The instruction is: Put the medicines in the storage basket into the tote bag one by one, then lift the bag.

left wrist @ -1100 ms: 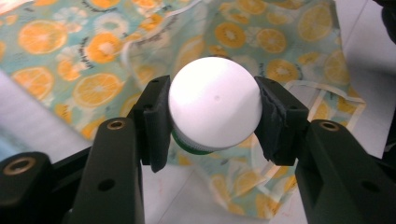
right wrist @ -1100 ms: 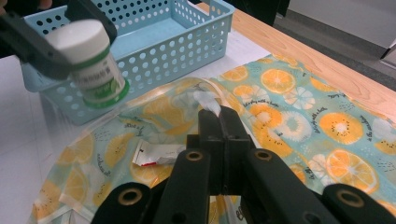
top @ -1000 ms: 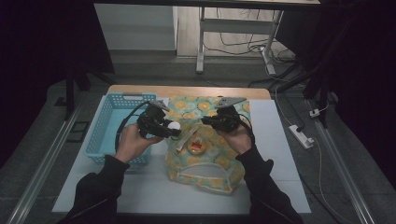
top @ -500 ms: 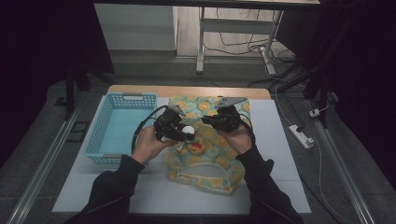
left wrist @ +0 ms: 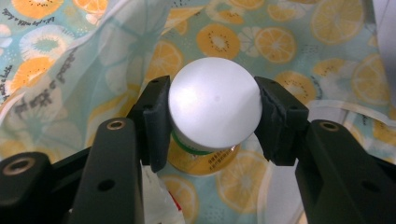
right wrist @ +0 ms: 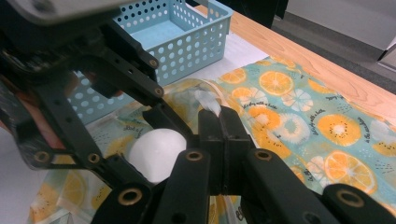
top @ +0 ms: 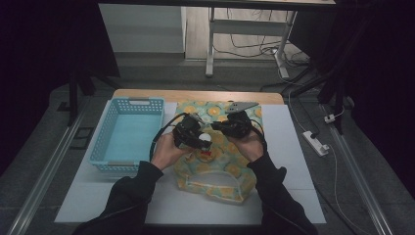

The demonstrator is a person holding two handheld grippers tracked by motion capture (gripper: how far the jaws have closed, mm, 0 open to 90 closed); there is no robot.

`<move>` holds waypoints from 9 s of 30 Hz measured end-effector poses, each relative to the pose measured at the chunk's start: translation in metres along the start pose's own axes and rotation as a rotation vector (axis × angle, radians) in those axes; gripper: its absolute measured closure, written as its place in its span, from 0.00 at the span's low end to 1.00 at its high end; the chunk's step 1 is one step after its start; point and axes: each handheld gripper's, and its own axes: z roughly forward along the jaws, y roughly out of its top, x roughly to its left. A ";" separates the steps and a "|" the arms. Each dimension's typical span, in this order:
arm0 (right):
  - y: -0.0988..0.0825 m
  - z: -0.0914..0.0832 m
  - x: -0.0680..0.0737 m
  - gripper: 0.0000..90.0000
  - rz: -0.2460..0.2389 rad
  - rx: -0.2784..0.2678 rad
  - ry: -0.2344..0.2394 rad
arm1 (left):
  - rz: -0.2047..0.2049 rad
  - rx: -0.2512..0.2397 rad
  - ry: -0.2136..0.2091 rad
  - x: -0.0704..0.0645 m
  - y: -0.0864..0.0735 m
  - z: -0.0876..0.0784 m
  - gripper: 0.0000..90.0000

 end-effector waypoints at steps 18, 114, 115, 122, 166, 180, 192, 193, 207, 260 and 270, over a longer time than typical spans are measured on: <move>-0.001 0.001 -0.001 1.00 0.001 0.011 -0.006 | -0.013 0.026 0.033 0.005 0.002 0.029 0.55; -0.003 0.001 0.002 1.00 -0.012 0.022 0.006 | 0.030 0.009 -0.056 -0.037 -0.085 0.048 0.01; -0.003 0.001 0.002 1.00 -0.012 0.022 0.006 | 0.036 0.011 -0.048 -0.037 -0.085 0.047 0.02; -0.003 0.001 0.002 1.00 -0.011 0.022 0.005 | 0.100 0.039 0.048 -0.043 -0.085 0.046 0.17; 0.006 -0.005 0.000 1.00 -0.014 0.031 0.011 | -0.059 0.008 -0.070 -0.035 -0.065 0.017 1.00; 0.018 -0.009 0.000 1.00 -0.018 0.027 0.013 | -0.085 -0.066 -0.146 -0.030 -0.048 -0.010 1.00; 0.030 -0.015 0.001 1.00 -0.026 0.024 0.026 | -0.101 -0.114 -0.168 -0.019 -0.031 -0.038 1.00; 0.031 -0.016 0.001 1.00 -0.024 0.023 0.028 | -0.103 -0.116 -0.172 -0.018 -0.029 -0.040 1.00; 0.043 -0.025 0.007 1.00 -0.037 0.006 0.038 | -0.116 -0.180 -0.184 -0.004 -0.010 -0.080 1.00; 0.140 -0.095 0.026 1.00 -0.145 -0.086 -0.036 | -0.099 -0.378 -0.118 0.009 0.071 -0.206 1.00; 0.156 -0.104 0.030 1.00 -0.170 -0.093 -0.076 | -0.108 -0.424 -0.100 0.011 0.078 -0.206 1.00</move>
